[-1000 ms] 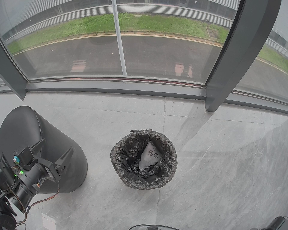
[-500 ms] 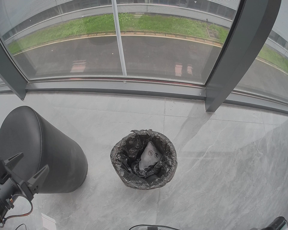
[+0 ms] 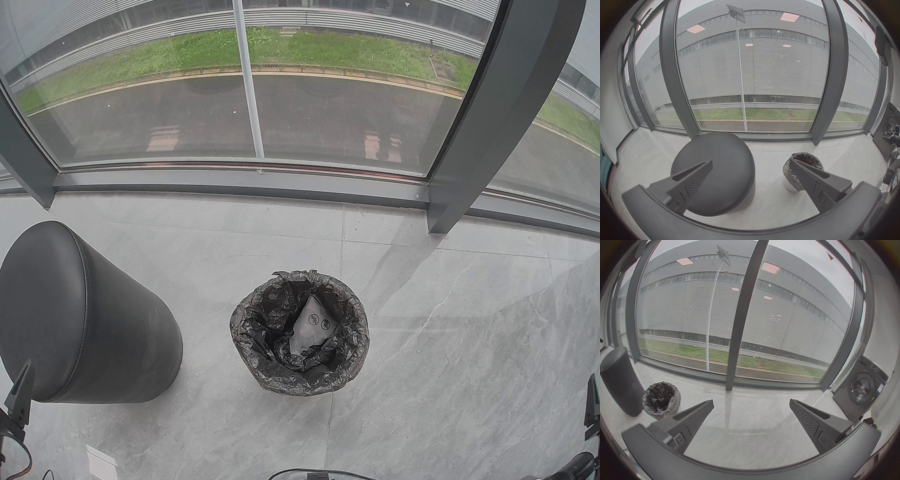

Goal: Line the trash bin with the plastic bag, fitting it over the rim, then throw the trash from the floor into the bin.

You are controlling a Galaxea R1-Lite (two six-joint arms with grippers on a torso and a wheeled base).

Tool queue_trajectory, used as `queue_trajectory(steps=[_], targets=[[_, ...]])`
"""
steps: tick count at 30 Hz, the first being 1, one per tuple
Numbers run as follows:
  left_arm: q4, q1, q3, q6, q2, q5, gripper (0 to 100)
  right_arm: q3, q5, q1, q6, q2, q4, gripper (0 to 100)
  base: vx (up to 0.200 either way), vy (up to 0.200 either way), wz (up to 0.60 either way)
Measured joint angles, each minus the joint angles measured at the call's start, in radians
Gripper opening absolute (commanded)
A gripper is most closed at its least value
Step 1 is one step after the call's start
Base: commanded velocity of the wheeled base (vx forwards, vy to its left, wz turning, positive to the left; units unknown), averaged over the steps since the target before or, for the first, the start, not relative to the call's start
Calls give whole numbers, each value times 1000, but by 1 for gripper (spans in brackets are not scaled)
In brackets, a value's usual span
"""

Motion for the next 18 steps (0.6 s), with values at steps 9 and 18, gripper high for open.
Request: queue_trajectory(steps=[9,18], targets=[[119,95,43,39,-201,-7,100,9,178,-3,74,-8,43,100,0,0,0],[126,128,122,11,-276,-12,100,9,361,-3,95,-9,101,100,0,0,0]])
